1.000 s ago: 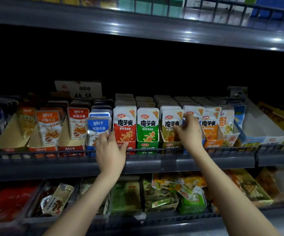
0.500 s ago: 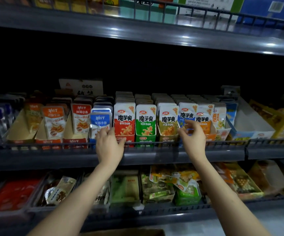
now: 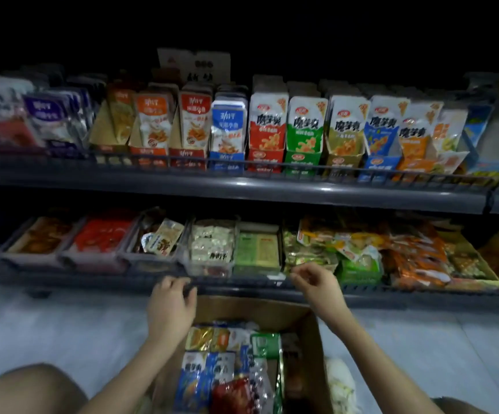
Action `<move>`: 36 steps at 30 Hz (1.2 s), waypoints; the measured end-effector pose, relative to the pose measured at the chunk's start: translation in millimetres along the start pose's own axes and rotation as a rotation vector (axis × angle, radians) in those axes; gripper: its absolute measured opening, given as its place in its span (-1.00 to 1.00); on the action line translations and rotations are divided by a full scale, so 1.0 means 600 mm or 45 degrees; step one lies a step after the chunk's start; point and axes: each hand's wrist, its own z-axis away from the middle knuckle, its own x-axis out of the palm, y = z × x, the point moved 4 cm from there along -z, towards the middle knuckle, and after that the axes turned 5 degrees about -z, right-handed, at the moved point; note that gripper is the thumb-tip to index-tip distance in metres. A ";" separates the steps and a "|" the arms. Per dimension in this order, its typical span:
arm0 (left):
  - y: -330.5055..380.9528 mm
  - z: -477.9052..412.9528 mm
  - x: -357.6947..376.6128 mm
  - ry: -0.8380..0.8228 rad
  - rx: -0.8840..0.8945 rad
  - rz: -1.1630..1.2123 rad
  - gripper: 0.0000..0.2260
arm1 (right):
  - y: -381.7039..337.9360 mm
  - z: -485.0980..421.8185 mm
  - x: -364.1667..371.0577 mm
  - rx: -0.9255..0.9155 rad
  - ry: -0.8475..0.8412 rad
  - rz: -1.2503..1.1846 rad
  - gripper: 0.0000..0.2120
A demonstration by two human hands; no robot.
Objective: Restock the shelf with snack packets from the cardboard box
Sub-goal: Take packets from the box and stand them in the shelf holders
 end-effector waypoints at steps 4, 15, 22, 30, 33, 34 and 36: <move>-0.089 0.070 0.051 0.023 -0.043 -0.068 -0.89 | 0.092 0.039 0.091 0.162 -0.094 -0.015 -0.93; -0.205 0.140 0.177 -0.219 -0.182 -0.128 -0.65 | 0.335 0.072 0.258 0.516 -0.421 0.223 -0.86; -0.122 0.149 0.199 -0.061 0.106 0.127 -0.80 | 0.440 0.067 0.277 0.720 -0.404 0.525 -0.81; -0.086 0.176 0.462 -1.218 0.154 -0.203 -0.55 | 0.522 0.080 0.258 1.106 -0.120 0.271 -0.79; -0.082 0.203 0.517 -1.336 0.211 -0.391 -0.48 | 0.530 0.084 0.261 1.141 -0.080 0.211 -0.79; -0.082 0.207 0.526 -1.334 0.243 -0.460 -0.47 | 0.533 0.086 0.264 1.174 -0.075 0.184 -0.77; -0.083 0.206 0.536 -1.303 0.320 -0.538 -0.54 | 0.541 0.089 0.273 1.256 -0.058 0.056 -0.72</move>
